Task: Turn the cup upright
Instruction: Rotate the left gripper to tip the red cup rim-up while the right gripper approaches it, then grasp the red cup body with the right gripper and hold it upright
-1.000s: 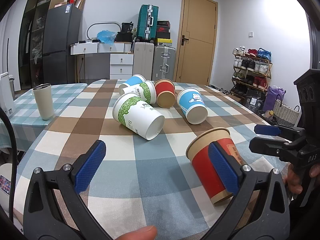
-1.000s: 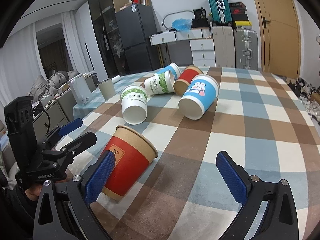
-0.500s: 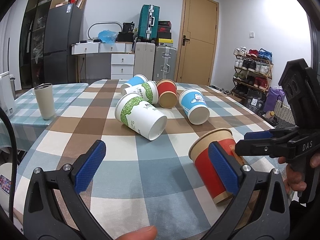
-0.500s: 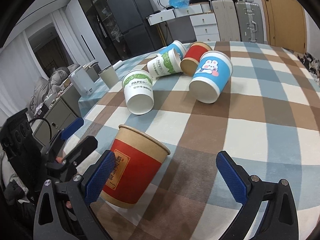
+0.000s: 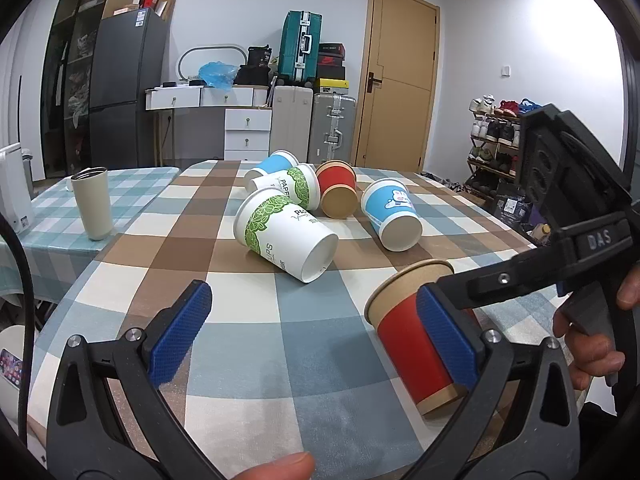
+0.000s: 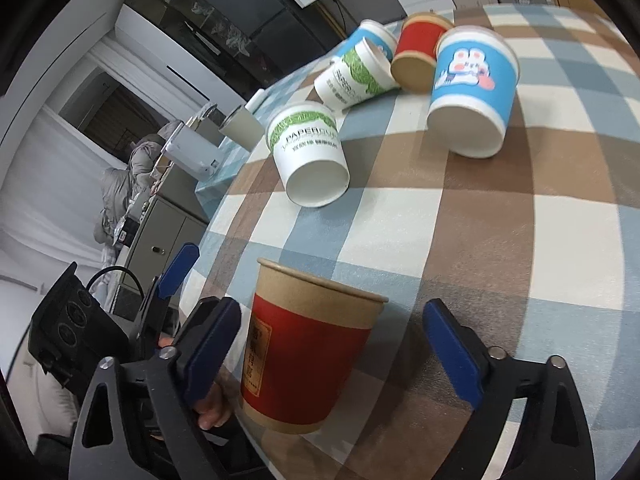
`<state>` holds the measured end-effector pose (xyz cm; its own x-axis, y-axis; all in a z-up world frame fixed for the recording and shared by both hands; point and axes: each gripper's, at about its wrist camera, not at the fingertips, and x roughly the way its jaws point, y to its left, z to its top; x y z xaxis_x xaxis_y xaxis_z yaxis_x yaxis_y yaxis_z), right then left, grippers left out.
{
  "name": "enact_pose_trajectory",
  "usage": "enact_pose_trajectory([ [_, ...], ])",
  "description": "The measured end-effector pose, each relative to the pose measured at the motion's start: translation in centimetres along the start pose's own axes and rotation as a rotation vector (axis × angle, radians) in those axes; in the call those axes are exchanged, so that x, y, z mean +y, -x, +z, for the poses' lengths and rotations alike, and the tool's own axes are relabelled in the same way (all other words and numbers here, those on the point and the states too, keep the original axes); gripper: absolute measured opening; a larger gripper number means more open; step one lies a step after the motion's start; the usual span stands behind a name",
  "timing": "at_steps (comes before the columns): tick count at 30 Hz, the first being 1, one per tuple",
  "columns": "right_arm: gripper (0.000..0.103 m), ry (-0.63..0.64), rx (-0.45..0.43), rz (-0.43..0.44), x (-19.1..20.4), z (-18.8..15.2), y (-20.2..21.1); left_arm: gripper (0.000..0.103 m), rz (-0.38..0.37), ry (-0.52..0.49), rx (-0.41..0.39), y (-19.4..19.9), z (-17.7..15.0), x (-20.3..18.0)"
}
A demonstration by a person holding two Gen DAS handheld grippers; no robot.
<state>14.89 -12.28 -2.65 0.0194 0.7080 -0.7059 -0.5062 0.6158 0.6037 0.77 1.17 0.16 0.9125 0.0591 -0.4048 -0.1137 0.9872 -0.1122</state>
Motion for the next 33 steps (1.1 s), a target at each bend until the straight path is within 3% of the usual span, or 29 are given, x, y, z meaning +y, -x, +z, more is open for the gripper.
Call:
enact_pose_trajectory([
  [6, 0.069, -0.059, 0.038, 0.112, -0.7, 0.2, -0.6, 0.102, -0.002, 0.000, 0.000, 0.0, 0.0, 0.0],
  [12, 0.067, -0.023, -0.022, 0.083, -0.4, 0.0, 0.7, 0.102, -0.001, 0.000, 0.000, -0.1, 0.0, 0.0],
  [17, 0.067, 0.101, -0.162, -0.040, 1.0, -0.4, 2.5, 0.102, -0.001, 0.000, 0.000, 0.0, 0.0, 0.0],
  [22, 0.066, 0.264, -0.306, -0.234, 3.6, -1.0, 3.0, 0.102, -0.002, -0.001, 0.000, 0.0, 0.0, 0.0],
  [27, 0.066, 0.324, -0.365, -0.296, 4.6, -0.7, 2.4, 0.102, -0.002, 0.001, 0.000, 0.0, 0.0, 0.0],
  [33, 0.065, 0.349, -0.366, -0.349, 4.9, -0.3, 1.0, 0.102, -0.002, -0.002, 0.000, 0.0, 0.0, 0.0],
])
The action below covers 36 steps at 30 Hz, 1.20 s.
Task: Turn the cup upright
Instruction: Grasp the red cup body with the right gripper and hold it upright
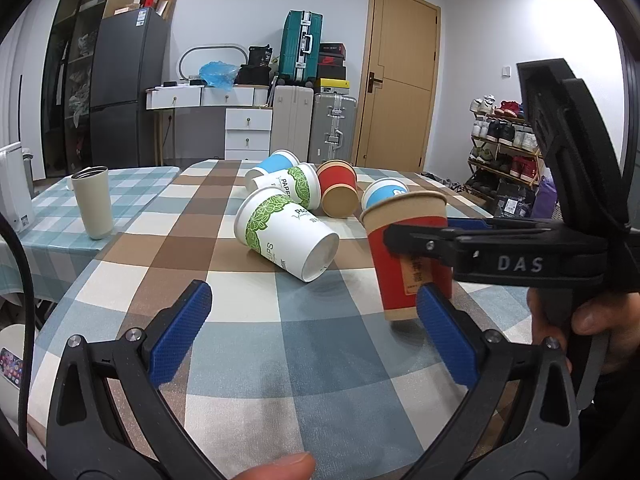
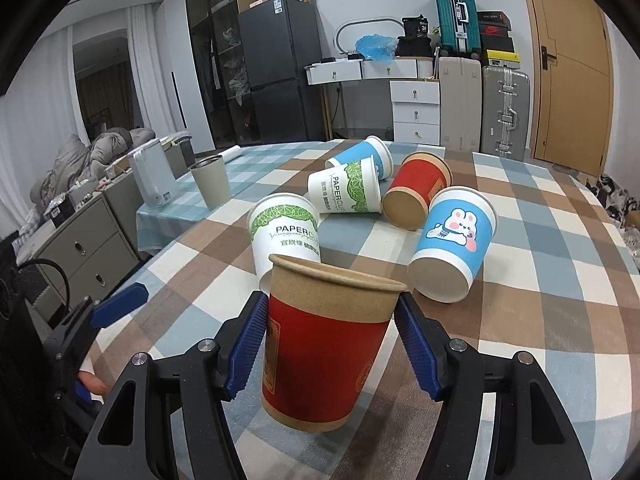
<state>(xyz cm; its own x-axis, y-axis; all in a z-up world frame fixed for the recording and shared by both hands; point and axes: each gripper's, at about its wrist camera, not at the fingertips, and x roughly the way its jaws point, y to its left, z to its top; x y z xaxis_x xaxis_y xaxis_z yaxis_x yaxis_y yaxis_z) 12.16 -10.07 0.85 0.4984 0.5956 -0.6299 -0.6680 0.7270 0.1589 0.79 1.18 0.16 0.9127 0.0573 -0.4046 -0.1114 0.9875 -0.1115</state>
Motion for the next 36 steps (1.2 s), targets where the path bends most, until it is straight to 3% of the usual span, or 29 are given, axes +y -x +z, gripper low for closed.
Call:
enact_pose_trajectory([
  [16, 0.064, 0.043, -0.002, 0.082, -0.1, -2.6, 3.2, 0.102, 0.001, 0.001, -0.002, 0.0, -0.1, 0.0],
  [29, 0.062, 0.157, -0.064, -0.024, 1.4, -3.7, 3.0, 0.102, 0.001, 0.000, -0.001, 0.0, -0.1, 0.0],
  [34, 0.065, 0.164, -0.066, -0.018, 1.4, -3.8, 3.0, 0.102, 0.001, 0.000, -0.002, 0.0, -0.1, 0.0],
  [36, 0.074, 0.156, -0.063, -0.006, 1.2, -3.8, 3.0, 0.102, 0.000, 0.001, -0.001, 0.0, -0.1, 0.1],
])
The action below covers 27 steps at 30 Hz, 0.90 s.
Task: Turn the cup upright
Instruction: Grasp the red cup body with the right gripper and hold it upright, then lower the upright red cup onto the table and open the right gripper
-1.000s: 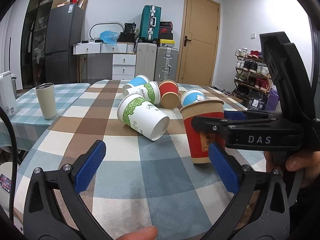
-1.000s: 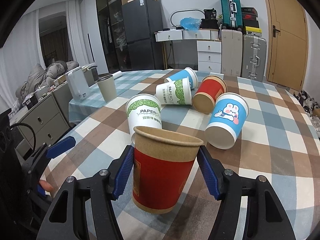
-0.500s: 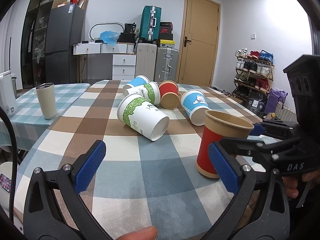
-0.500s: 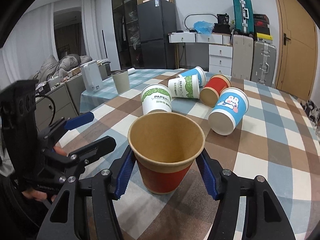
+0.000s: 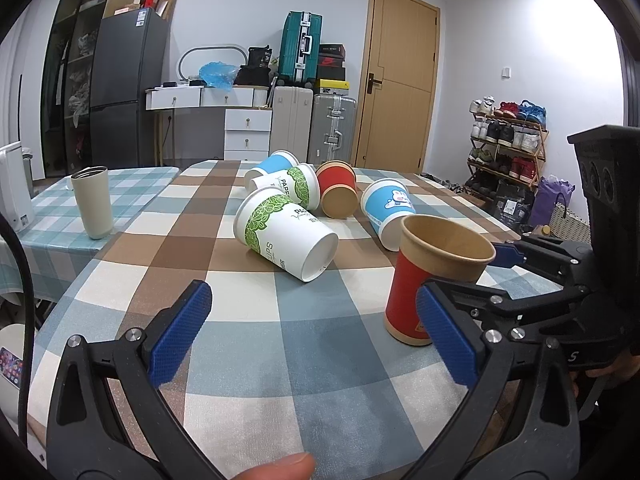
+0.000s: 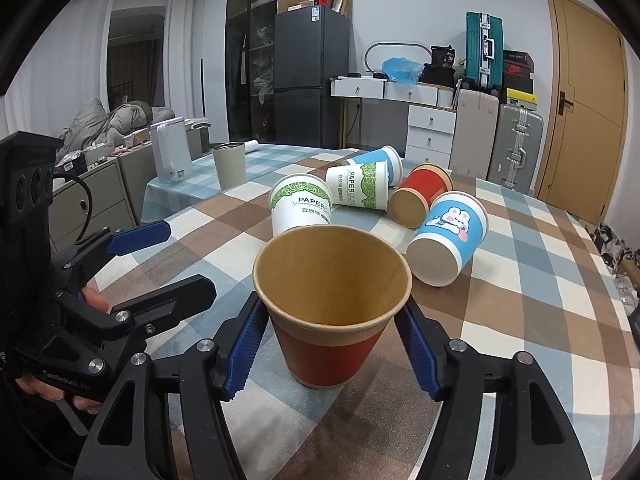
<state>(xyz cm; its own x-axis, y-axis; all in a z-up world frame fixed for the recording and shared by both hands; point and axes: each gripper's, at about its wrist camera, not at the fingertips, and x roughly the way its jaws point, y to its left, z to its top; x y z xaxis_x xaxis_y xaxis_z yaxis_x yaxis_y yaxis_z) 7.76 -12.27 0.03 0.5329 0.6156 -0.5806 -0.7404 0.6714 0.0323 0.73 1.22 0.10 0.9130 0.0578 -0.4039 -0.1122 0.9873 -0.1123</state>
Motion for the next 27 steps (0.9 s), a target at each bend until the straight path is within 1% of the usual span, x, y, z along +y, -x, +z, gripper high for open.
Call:
enact_pose_trajectory([
  [1, 0.076, -0.007, -0.001, 0.002, -0.2, 0.0, 0.0, 0.102, 0.000, 0.000, 0.000, 0.0, 0.0, 0.0],
  [3, 0.084, -0.019, -0.006, -0.003, -0.5, -0.1, 0.2, 0.102, -0.002, 0.000, -0.002, 0.0, 0.0, 0.0],
  [6, 0.091, -0.047, -0.020, 0.008, -1.3, -0.3, 0.7, 0.102, -0.003, 0.000, -0.002, 0.0, 0.0, 0.0],
  [7, 0.093, -0.055, -0.030, 0.010, -1.6, -0.5, 1.0, 0.102, -0.004, -0.001, -0.002, 0.0, 0.0, 0.0],
  [9, 0.101, -0.066, -0.048, 0.012, -2.0, -0.8, 1.7, 0.102, -0.003, -0.002, -0.002, 0.0, 0.0, -0.1],
  [10, 0.102, -0.072, -0.063, 0.016, -2.4, -1.0, 2.2, 0.102, -0.006, -0.003, -0.002, 0.0, -0.1, -0.1],
  [16, 0.103, -0.099, -0.159, 0.035, -4.0, -2.2, 4.9, 0.102, -0.023, -0.015, -0.004, -0.2, -0.1, -0.7],
  [23, 0.103, -0.131, -0.225, 0.060, -5.0, -3.0, 6.8, 0.102, -0.041, -0.030, -0.003, -0.3, -0.2, -1.3],
  [27, 0.103, -0.131, -0.233, 0.058, -5.1, -3.2, 6.9, 0.102, -0.041, -0.029, -0.003, -0.3, -0.2, -1.3],
])
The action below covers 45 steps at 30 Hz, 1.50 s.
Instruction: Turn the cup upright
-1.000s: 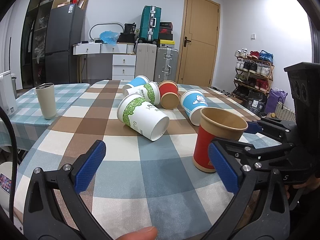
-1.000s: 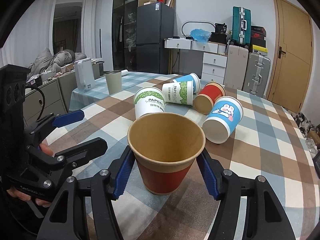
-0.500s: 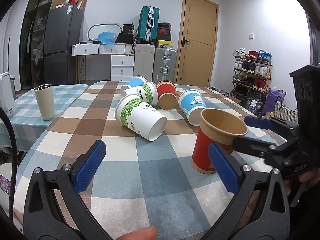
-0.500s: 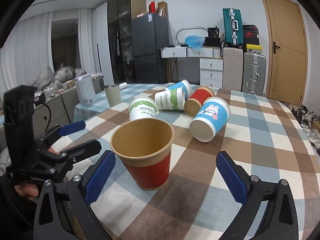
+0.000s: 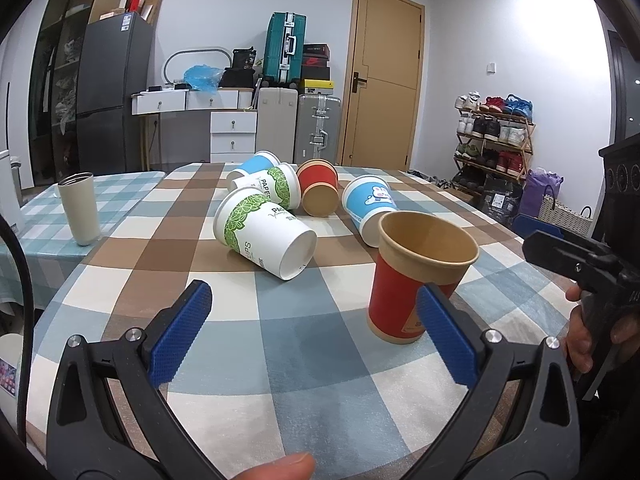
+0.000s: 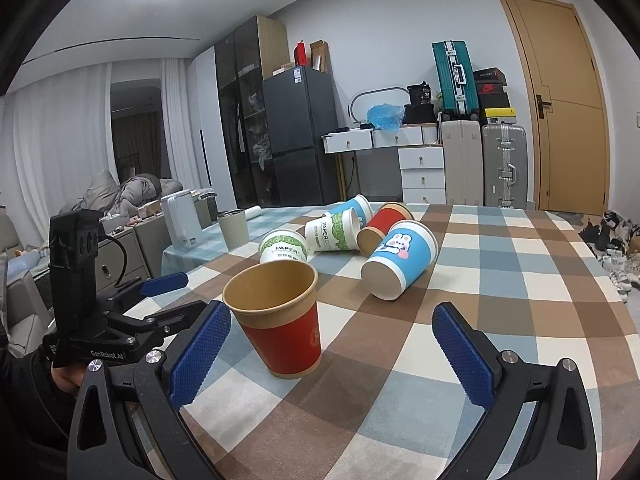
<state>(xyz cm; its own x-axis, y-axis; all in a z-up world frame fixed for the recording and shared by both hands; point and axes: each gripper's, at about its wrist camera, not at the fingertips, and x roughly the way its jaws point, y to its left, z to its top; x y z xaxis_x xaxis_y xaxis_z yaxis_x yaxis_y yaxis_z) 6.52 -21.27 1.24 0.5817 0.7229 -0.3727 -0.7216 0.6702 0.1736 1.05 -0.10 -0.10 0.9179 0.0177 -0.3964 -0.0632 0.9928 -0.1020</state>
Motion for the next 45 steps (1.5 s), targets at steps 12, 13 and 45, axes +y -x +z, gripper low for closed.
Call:
enact_pose_trajectory([
  [12, 0.103, 0.035, -0.002, 0.001, 0.54, -0.24, -0.08, 0.102, -0.001, -0.001, 0.000, -0.01, 0.00, 0.02],
  [13, 0.103, 0.035, -0.001, 0.001, 0.54, -0.25, -0.07, 0.102, -0.001, -0.001, 0.000, 0.01, 0.00, 0.02],
  [45, 0.103, 0.037, 0.000, 0.004, 0.54, -0.30, -0.08, 0.102, -0.002, 0.000, -0.001, 0.03, 0.00, 0.11],
])
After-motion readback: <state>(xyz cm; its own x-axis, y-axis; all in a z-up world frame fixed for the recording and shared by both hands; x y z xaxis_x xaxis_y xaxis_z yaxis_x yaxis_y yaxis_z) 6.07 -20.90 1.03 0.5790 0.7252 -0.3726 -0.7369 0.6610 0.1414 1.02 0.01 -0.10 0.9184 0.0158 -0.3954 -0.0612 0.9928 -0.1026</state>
